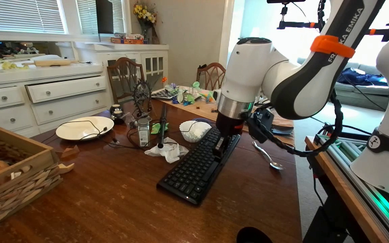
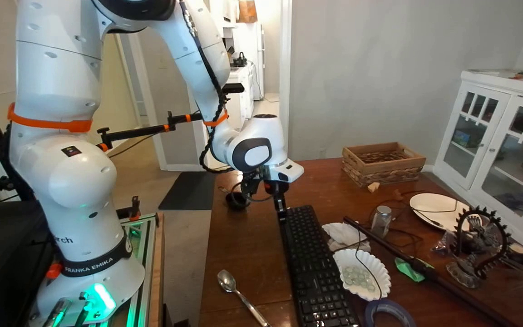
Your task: Press the space key on the keyboard.
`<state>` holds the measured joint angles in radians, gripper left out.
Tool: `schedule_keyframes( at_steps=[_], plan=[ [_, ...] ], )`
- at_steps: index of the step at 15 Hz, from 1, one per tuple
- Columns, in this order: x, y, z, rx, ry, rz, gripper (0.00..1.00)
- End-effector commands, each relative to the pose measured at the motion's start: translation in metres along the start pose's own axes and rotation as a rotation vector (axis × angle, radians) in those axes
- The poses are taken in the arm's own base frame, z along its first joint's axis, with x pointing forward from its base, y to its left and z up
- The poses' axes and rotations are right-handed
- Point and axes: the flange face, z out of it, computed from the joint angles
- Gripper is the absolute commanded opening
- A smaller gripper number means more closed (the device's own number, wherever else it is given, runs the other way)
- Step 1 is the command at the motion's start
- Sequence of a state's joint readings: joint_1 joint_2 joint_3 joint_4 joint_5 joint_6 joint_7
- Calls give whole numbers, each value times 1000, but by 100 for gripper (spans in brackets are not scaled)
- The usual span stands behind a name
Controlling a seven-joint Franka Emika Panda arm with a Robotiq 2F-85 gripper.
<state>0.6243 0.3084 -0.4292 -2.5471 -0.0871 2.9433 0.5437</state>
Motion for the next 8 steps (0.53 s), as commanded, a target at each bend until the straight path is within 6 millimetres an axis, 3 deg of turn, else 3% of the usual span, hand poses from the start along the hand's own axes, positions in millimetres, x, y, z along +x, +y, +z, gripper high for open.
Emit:
schedule_keyframes(
  at_steps=[1,8],
  plan=[
    [-15,3,-37,-25,-51,35,49],
    [-33,3,-123,-10,-100,17,99]
  ],
)
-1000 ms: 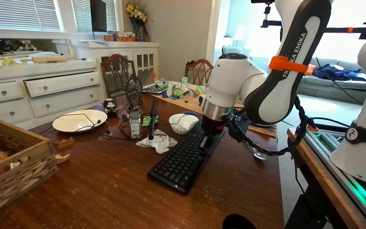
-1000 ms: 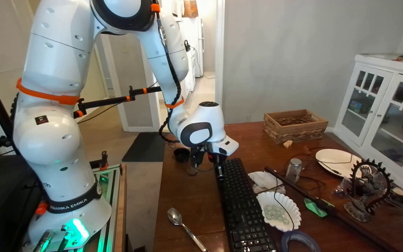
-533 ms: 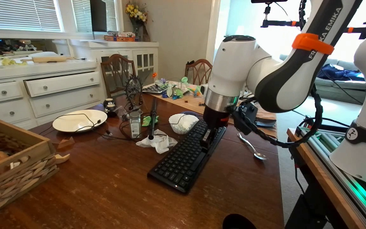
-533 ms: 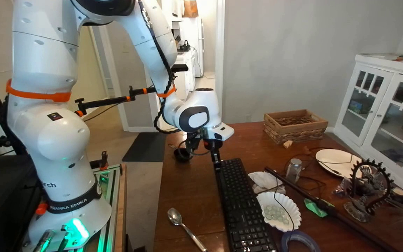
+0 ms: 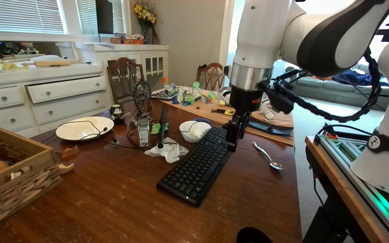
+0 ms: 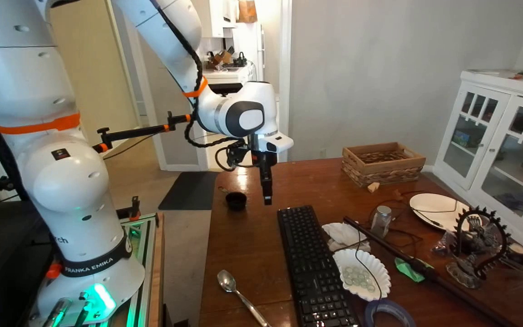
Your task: Press the space key on the keyboard.
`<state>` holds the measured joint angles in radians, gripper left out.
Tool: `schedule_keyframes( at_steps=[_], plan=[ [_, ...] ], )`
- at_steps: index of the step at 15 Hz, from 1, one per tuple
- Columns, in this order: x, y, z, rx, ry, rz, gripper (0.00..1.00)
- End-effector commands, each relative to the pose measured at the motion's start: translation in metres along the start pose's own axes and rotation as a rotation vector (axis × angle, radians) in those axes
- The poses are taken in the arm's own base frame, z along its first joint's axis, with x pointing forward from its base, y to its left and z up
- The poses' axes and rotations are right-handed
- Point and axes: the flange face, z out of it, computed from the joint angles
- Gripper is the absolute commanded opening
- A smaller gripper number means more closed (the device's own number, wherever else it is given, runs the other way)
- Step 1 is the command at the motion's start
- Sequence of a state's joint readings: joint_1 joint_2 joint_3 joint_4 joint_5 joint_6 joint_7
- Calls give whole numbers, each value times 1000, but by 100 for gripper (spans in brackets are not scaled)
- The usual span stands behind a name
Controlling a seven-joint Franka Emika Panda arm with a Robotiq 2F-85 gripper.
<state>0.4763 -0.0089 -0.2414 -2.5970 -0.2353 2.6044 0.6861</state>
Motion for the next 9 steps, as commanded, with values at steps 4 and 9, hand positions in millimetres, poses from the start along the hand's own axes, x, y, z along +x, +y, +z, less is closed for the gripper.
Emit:
schedule_keyframes(
  at_steps=[4,9],
  plan=[
    [-12,7,-50,43,-24,-33,100],
    [-20,15,-66,87,-21,-81,100]
  ],
)
